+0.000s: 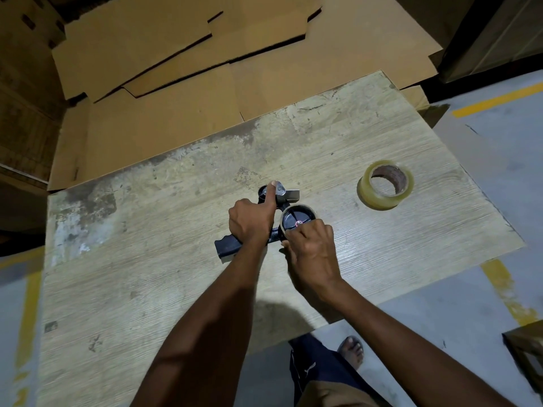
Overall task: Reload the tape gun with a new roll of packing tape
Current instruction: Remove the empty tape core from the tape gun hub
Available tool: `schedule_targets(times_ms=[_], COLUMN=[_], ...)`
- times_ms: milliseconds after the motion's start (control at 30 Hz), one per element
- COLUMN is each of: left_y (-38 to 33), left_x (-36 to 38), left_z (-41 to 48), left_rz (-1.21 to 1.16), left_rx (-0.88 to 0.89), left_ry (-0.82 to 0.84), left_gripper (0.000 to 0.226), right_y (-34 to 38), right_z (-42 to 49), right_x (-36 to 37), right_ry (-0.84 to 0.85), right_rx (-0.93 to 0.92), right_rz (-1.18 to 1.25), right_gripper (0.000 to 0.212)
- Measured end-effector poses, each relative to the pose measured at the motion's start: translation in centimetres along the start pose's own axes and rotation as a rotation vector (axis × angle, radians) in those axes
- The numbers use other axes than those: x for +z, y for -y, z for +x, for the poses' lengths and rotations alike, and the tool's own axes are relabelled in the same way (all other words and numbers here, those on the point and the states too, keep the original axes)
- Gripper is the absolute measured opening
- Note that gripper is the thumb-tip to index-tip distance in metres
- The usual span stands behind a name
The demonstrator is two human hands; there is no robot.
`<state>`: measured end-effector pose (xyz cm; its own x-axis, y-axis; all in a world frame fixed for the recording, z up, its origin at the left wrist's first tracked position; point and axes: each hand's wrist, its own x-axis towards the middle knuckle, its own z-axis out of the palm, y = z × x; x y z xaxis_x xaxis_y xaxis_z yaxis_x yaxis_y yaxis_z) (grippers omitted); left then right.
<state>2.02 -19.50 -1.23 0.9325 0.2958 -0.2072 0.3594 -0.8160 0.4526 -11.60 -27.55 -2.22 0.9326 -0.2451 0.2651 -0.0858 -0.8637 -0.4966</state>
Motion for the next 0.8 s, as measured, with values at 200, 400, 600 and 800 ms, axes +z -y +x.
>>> schedule_targets(times_ms=[200, 400, 600, 800], left_y=[-0.1, -0.1, 0.1, 0.0], left_x=[0.1, 0.1, 0.2, 0.1], left_z=[0.0, 0.1, 0.4, 0.3], left_rz=[-0.034, -0.051, -0.054, -0.006], left_rx=[-0.028, -0.023, -0.022, 0.014], left_ry=[-0.009, -0.025, -0.022, -0.006], left_gripper=[0.095, 0.093, 0.093, 0.093], right_y=[1.6, 0.2, -1.2, -3.2], right_z=[0.7, 0.2, 0.3, 2.7], right_x=[0.6, -0.4, -1.1, -2.3], right_ry=[-0.034, 0.038, 0.074, 0.037], right_rx=[0.149, 0.104, -0.021, -0.074], right_rz=[0.032, 0.055, 0.106, 0.167], right_gripper=[0.024, 0.028, 0.028, 0.009])
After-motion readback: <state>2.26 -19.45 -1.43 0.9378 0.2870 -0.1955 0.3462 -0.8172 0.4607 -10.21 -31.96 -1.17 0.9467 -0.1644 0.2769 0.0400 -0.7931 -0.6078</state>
